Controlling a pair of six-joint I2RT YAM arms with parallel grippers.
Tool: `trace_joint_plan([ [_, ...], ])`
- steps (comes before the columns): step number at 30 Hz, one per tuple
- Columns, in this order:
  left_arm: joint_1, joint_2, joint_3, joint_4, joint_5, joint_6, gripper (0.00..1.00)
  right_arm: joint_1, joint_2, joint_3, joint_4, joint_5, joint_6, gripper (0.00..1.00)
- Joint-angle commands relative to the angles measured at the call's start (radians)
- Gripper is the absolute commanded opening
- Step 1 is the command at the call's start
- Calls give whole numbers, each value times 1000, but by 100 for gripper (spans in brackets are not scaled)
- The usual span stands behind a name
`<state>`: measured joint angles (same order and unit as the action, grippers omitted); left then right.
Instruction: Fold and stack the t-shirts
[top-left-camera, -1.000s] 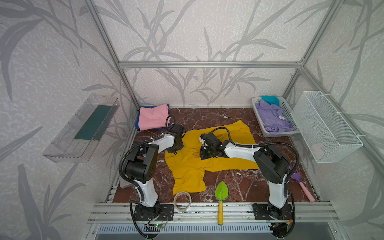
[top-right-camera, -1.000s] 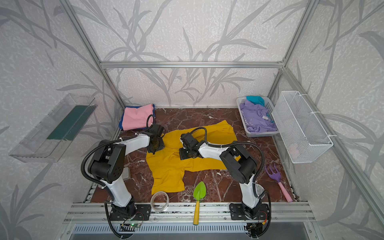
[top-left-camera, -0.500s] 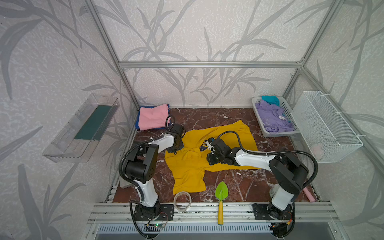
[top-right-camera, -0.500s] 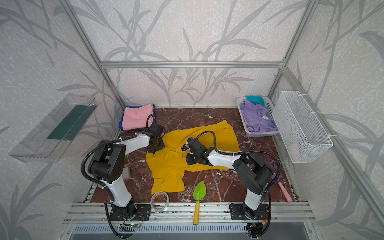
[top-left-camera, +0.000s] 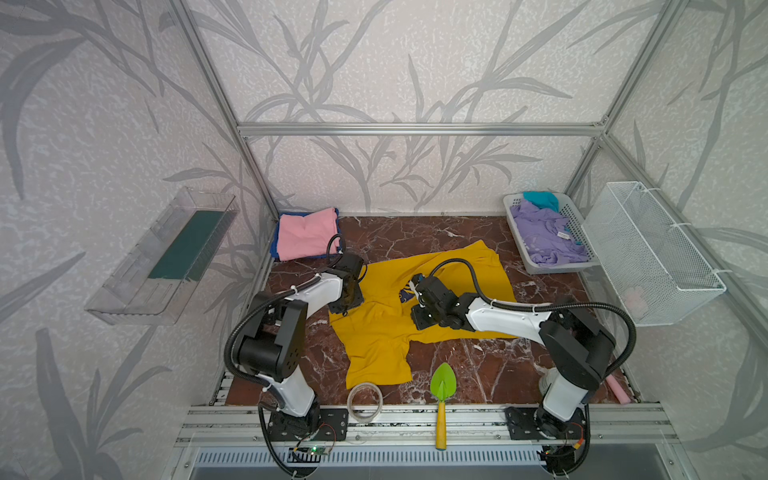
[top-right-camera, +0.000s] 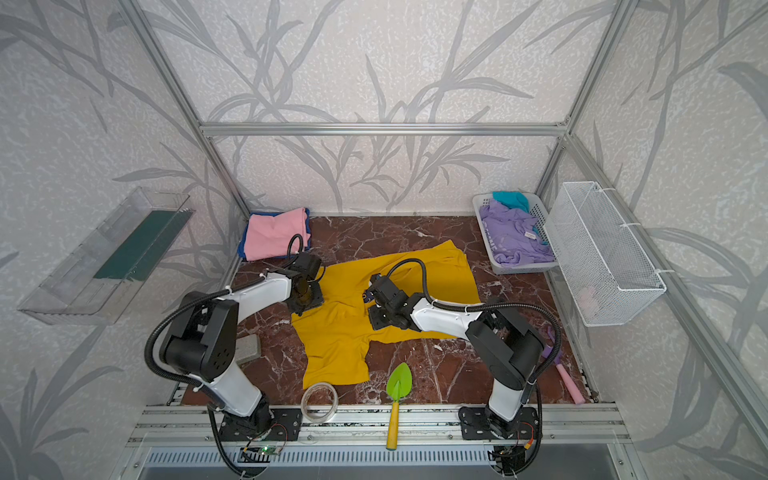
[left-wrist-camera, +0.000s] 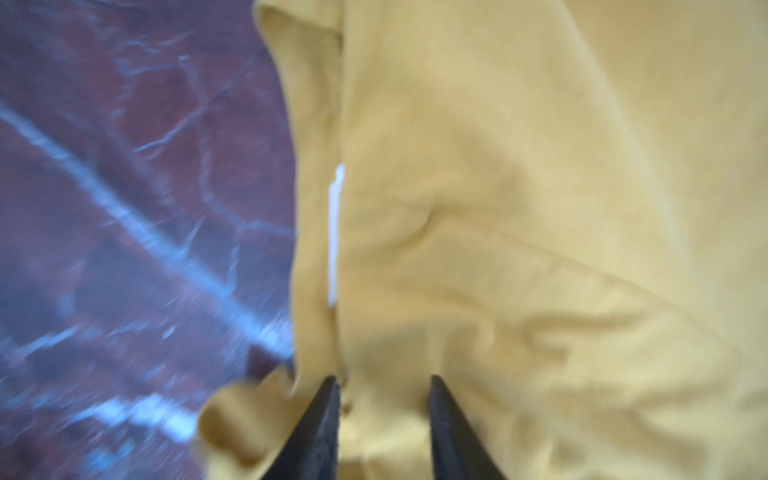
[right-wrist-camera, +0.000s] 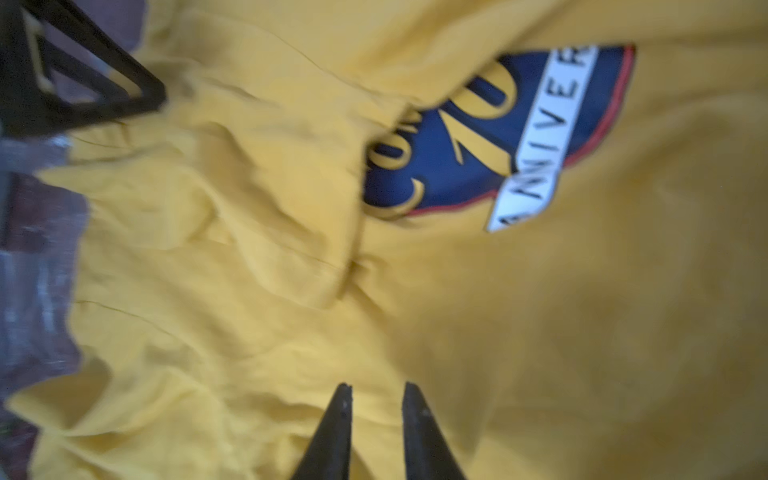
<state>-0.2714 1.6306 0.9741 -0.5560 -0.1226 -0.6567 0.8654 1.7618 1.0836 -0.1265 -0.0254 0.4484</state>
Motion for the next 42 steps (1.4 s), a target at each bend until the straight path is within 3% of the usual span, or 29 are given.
trace_joint_plan([
  [1,-17,-152,-28,-92,-4,-4,43,6,49,81,-24,-10,-31,33],
  [10,-79,-320,-240,0,144,-58,47,-56,164,116,50,-202,148,40],
  [15,-99,-249,-275,94,176,-79,50,-87,190,105,77,-276,214,43],
  [20,-102,-156,-272,139,185,-78,42,-100,192,85,99,-295,238,42],
  [26,-101,-130,-247,134,170,-68,24,-103,216,75,150,-338,273,32],
  [33,-89,-177,-194,36,139,-38,2,-122,210,78,168,-363,292,2],
  [42,-81,-270,-199,-98,92,-27,0,-146,140,61,123,-375,282,0],
])
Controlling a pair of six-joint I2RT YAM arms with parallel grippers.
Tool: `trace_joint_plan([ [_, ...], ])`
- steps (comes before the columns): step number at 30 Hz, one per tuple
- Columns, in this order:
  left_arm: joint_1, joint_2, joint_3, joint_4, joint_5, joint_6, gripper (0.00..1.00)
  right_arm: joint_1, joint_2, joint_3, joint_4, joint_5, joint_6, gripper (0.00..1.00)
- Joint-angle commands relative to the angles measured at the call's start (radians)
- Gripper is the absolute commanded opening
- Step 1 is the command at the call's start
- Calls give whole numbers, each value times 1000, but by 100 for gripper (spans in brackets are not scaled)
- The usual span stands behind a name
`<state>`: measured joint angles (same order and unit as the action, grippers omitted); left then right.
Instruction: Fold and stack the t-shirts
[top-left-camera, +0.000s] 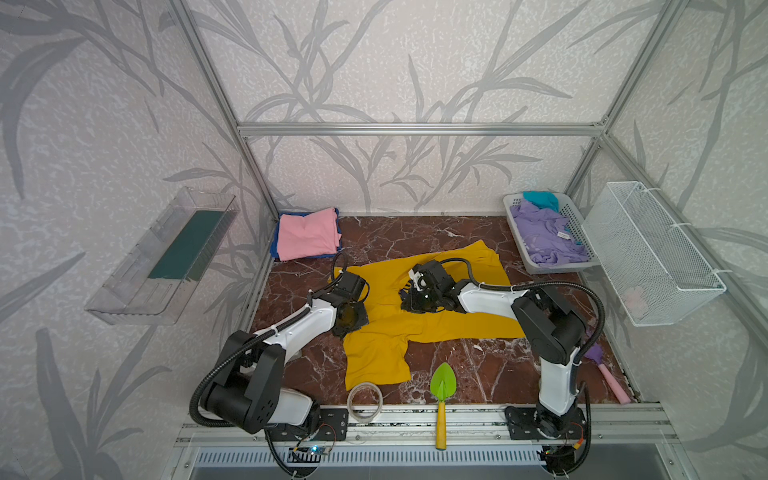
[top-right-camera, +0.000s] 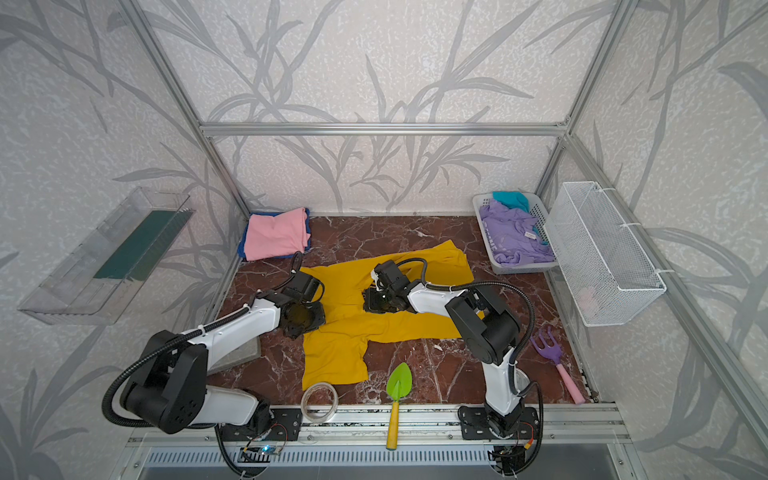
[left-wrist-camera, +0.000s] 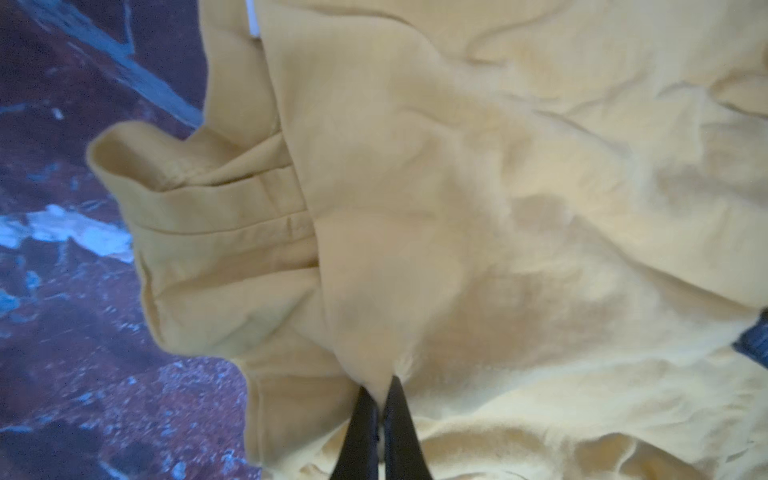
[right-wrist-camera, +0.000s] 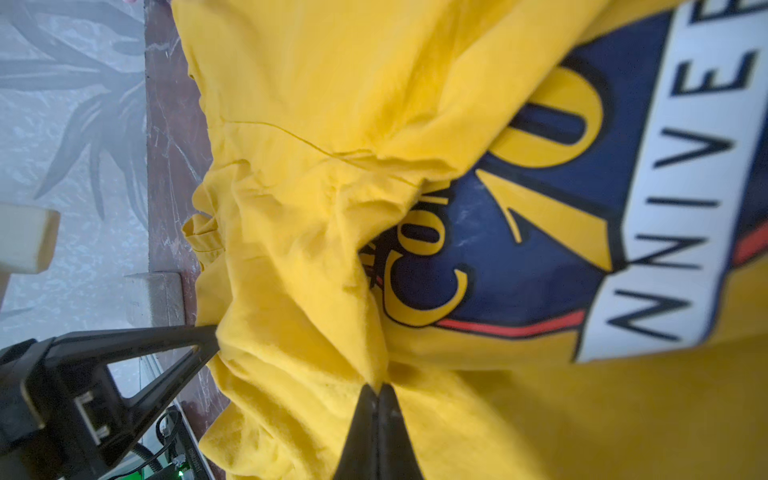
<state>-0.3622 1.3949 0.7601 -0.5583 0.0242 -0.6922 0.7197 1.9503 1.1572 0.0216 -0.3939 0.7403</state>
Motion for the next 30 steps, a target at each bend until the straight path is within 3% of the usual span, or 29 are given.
trace_joint_plan([
  [1,12,-40,12,-108,-61,6,0,0,-47,-16,-30,-5,-12,0],
  [6,14,-76,-9,-130,-54,2,0,2,-30,-35,-37,-6,-16,1],
  [10,14,-79,-16,-134,-18,-3,42,18,-11,-30,-73,-12,-47,12],
  [12,14,-84,-2,-158,-20,-5,48,24,-8,-29,-100,-8,-66,26],
  [15,19,-111,61,-215,-62,0,49,19,-35,-34,-149,35,-112,38],
  [19,37,-133,169,-193,-190,38,54,-29,-111,-3,-255,107,-170,41],
  [20,44,-119,200,-183,-218,46,56,-48,-130,8,-277,154,-247,43],
  [23,83,-5,305,-145,-259,72,58,-112,-181,35,-347,247,-309,44],
  [30,138,373,516,-94,-200,51,47,-215,-190,39,-460,378,-403,51],
])
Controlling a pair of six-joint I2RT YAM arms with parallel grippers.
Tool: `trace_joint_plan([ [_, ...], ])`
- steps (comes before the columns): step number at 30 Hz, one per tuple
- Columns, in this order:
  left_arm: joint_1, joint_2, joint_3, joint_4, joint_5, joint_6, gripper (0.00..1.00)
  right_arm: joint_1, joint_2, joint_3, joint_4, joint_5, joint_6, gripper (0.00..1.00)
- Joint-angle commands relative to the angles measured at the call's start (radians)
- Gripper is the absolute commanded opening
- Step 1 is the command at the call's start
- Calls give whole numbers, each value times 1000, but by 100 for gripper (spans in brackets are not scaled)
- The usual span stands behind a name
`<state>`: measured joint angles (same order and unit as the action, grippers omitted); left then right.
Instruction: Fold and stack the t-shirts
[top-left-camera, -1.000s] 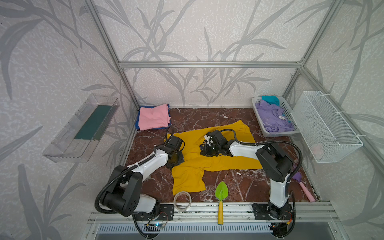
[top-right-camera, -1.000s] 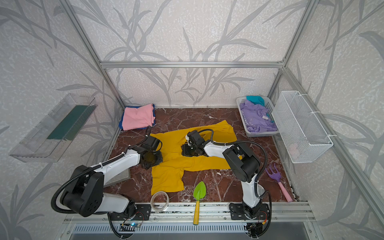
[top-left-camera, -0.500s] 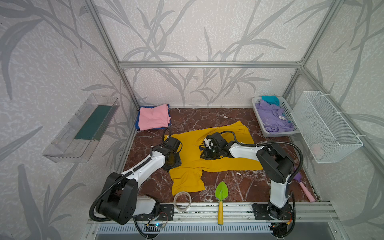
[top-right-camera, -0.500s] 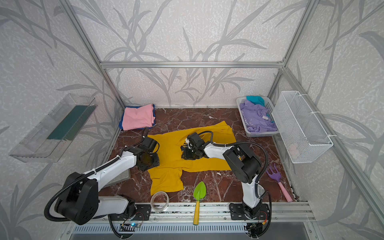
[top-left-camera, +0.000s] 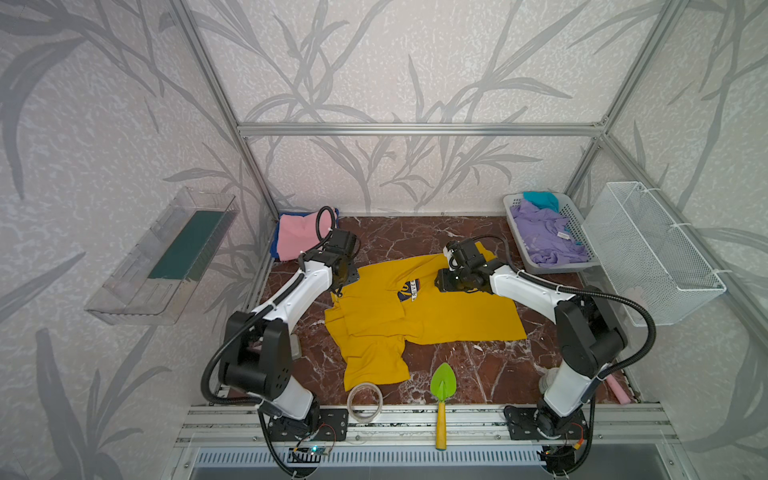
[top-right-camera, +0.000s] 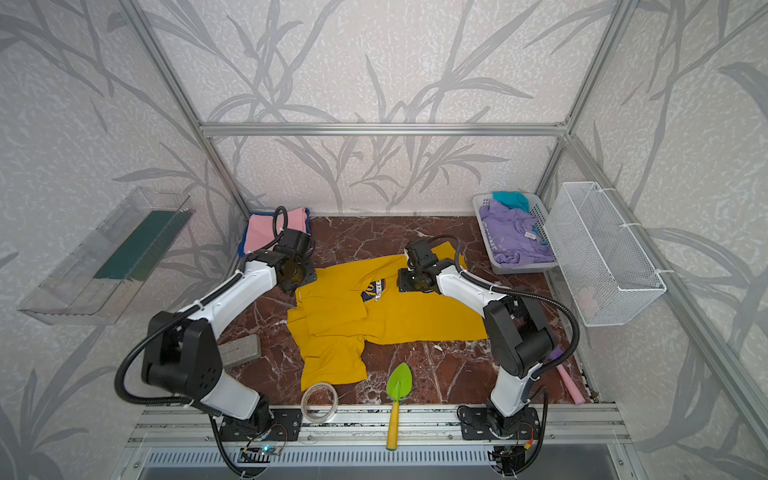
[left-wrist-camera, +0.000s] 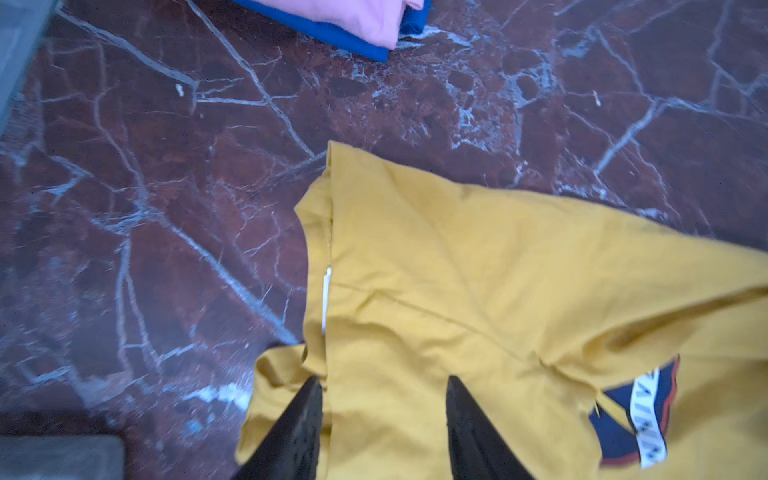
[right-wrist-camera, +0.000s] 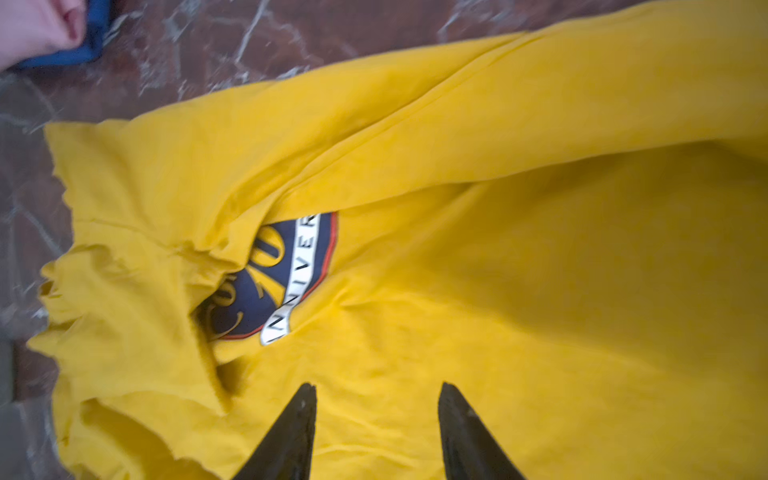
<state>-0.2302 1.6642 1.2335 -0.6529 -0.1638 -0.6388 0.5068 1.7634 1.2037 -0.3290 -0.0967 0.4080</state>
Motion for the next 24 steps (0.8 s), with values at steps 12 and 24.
trace_joint_plan([
  [12,55,462,287,7,-4,11,45,-3,43,-131,-81,140,-84,57],
  [24,137,640,585,-45,53,106,44,75,-46,-337,-87,147,42,57],
])
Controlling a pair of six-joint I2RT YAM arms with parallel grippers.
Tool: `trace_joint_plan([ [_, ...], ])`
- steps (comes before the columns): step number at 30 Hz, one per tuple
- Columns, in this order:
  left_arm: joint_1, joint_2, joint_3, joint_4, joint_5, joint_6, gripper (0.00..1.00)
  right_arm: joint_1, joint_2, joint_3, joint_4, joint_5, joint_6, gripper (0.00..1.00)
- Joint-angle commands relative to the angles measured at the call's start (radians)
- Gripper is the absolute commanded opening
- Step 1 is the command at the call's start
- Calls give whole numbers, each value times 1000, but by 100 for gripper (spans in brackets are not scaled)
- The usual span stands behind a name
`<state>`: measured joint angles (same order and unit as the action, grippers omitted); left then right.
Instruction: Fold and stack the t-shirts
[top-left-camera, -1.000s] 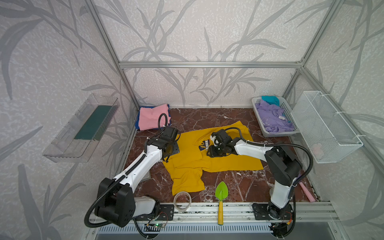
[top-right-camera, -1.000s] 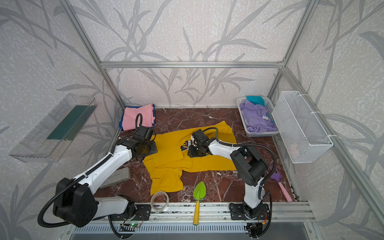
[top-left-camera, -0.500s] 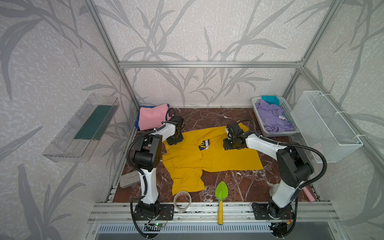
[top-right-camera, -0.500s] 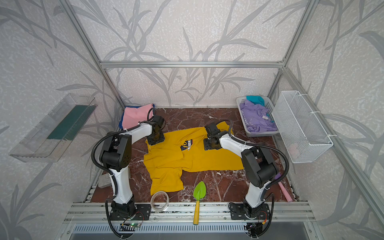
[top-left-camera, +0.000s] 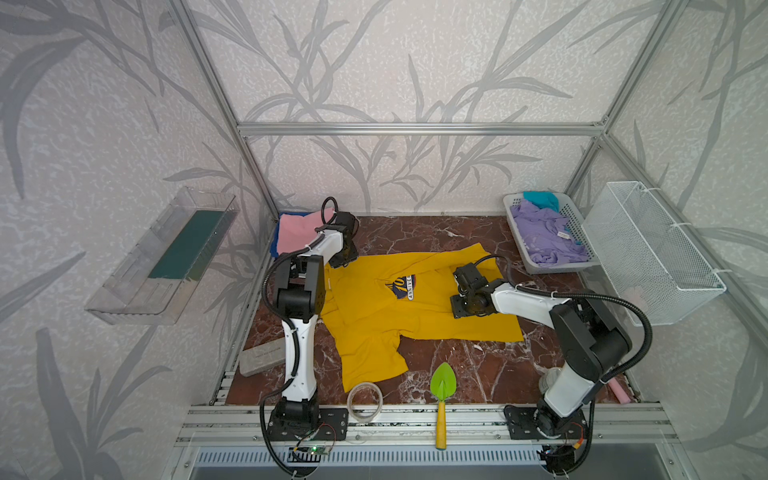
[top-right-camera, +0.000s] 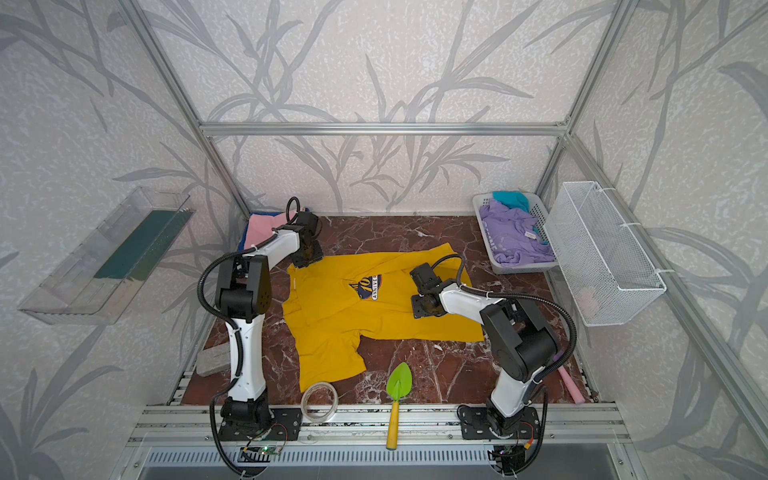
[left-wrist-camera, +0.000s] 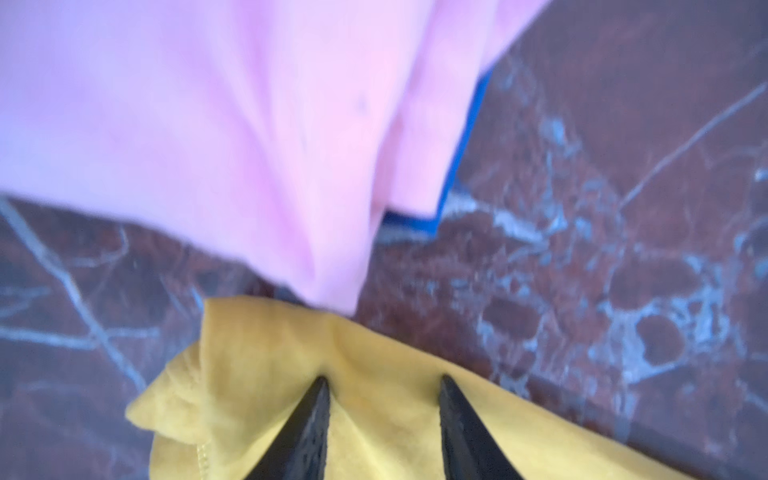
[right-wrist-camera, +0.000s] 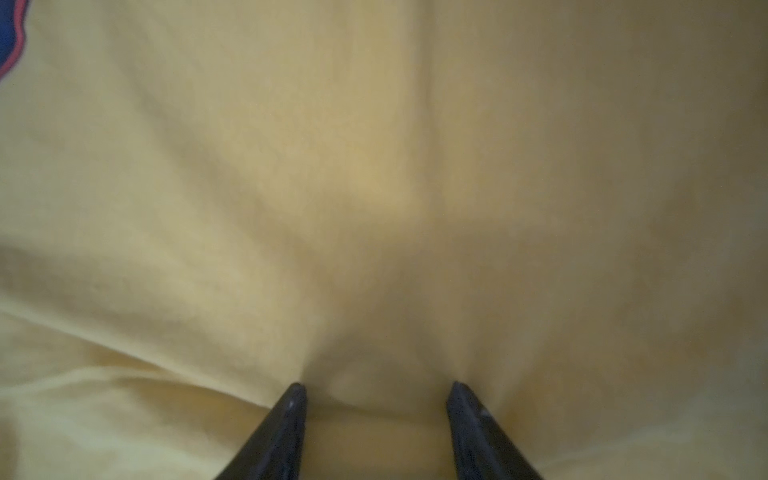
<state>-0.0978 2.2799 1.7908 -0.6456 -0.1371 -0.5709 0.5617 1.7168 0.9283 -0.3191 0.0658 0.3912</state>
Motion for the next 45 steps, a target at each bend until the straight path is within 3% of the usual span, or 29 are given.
trace_joint_plan([
  [1,4,15,34,-51,42,44,45,21,-5,-66,-98,-9,64,57],
  [7,-1,-76,35,-51,162,65,51,-10,-24,75,-198,65,4,59],
  [14,-28,-328,-172,-7,129,40,53,-104,11,352,-228,36,-65,59],
  [21,-49,-386,-291,36,191,33,48,-190,209,622,-262,42,-116,32],
  [25,-123,-375,-316,40,179,32,46,-227,334,769,-324,34,-129,30],
  [30,-216,-359,-384,69,202,9,44,-262,462,894,-363,11,-149,32],
  [37,-286,-391,-502,85,216,-22,47,-247,538,933,-319,-130,-157,52],
  [45,-354,-417,-543,60,210,-17,49,-242,590,989,-282,-185,-132,53],
])
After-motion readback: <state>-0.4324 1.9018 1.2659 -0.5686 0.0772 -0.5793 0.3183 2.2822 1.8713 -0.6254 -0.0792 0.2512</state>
